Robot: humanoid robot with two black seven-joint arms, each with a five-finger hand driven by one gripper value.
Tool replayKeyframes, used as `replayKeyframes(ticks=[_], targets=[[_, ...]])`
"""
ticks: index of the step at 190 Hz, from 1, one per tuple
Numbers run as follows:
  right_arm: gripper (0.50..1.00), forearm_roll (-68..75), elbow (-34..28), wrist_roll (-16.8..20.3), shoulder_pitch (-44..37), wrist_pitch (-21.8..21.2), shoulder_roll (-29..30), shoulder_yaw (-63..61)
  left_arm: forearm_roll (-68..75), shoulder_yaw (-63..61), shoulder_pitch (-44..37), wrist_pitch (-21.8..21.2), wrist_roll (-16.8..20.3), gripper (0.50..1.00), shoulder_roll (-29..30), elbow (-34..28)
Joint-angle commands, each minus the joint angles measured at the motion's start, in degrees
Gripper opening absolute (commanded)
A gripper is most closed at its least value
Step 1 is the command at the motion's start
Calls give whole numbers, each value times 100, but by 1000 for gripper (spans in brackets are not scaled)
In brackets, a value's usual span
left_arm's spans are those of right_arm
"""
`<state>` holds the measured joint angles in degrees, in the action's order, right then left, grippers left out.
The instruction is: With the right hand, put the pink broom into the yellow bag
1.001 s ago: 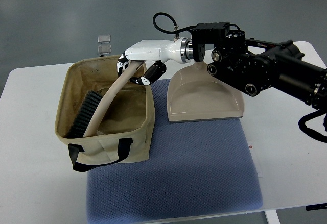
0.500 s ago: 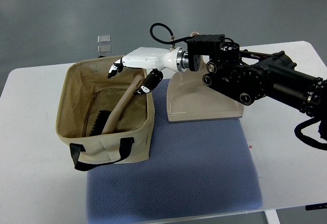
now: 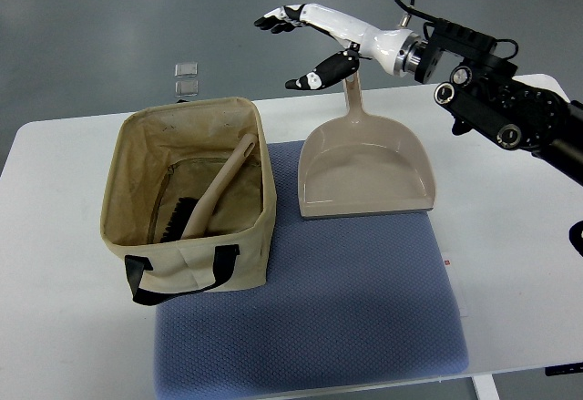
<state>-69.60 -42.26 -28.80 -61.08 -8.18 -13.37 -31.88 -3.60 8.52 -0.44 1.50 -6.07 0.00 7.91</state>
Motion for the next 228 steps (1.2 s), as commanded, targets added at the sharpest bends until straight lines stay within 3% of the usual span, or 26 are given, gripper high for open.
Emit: replayKeyframes(ticks=[1,28,40,85,153,228], targets=[[860,676,7,-3,413,35,-96,-451,0,0,0,8,0,1000,0,0],[860,1669,7,-11,1098,70,-131,-1224,0,0,0,-1,0,1000,0,0],[901,1967,7,-11,1405,106,-96,-1488,0,0,0,-1,0,1000,0,0],[915,3118,16,-240,2117,378,255,-2121,0,0,0,-1,0,1000,0,0],[930,4622,16,-231,2487,378,607,-2165,0,0,0,-1,0,1000,0,0],[930,4833,25,-249,2540,378,634,-2165,0,0,0,-1,0,1000,0,0]])
